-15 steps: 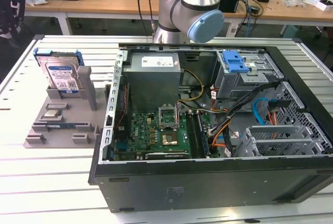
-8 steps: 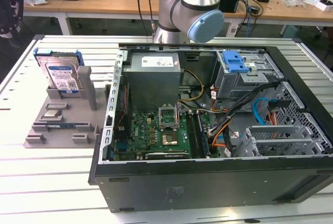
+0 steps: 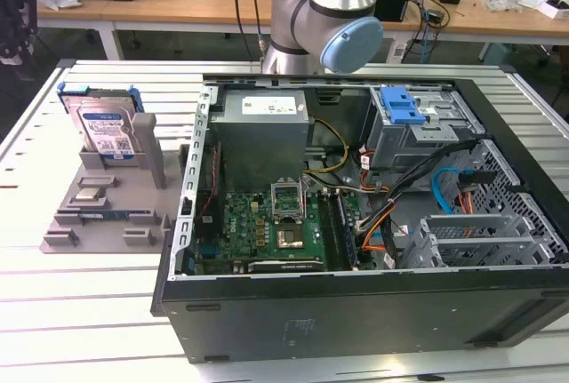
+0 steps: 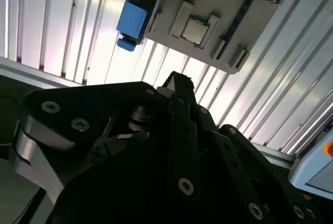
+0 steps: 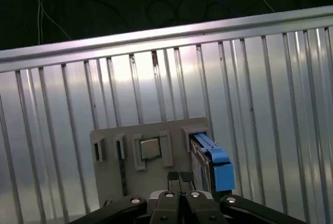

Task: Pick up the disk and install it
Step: 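Pick up the disk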

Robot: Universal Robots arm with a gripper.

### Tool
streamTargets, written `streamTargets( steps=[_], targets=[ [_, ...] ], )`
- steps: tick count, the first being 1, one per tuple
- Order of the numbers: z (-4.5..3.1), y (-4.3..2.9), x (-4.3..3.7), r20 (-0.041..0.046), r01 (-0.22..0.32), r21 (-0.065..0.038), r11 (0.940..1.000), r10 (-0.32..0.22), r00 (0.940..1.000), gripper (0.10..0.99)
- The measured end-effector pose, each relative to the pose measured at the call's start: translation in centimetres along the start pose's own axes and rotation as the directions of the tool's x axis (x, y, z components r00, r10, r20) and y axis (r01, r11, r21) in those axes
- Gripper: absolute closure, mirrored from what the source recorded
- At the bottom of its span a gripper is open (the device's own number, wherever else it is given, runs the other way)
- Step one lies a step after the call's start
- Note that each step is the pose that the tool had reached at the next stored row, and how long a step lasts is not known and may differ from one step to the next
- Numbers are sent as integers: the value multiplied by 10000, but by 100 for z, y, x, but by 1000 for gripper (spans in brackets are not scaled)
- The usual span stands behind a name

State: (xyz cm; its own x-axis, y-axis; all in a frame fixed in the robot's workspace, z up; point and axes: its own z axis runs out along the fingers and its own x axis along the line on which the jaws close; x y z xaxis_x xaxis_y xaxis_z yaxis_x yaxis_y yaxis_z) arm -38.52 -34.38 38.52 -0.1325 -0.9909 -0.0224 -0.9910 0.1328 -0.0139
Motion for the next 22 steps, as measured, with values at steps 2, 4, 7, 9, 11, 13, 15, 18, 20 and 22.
streamTargets(
  steps=[2,4,7,9,11,13,15,18,20,22],
  targets=[
    [0,0,0,3,249,-5,9997,-249,9997,980],
    [0,0,0,9,629,-14,9980,-629,9980,980],
    [0,0,0,18,1178,-25,9930,-1178,9930,980],
    [0,0,0,21,1374,-29,9905,-1374,9905,980],
    [0,0,0,24,1563,-33,9877,-1562,9877,980],
    [0,0,0,29,1784,-37,9840,-1784,9840,980],
    [0,0,0,32,2009,-41,9796,-2008,9796,980],
    [0,0,0,39,2347,-48,9721,-2347,9721,980],
    [0,0,0,42,2505,-51,9681,-2505,9681,980],
    [0,0,0,42,2510,-51,9680,-2510,9680,980]
  ],
)
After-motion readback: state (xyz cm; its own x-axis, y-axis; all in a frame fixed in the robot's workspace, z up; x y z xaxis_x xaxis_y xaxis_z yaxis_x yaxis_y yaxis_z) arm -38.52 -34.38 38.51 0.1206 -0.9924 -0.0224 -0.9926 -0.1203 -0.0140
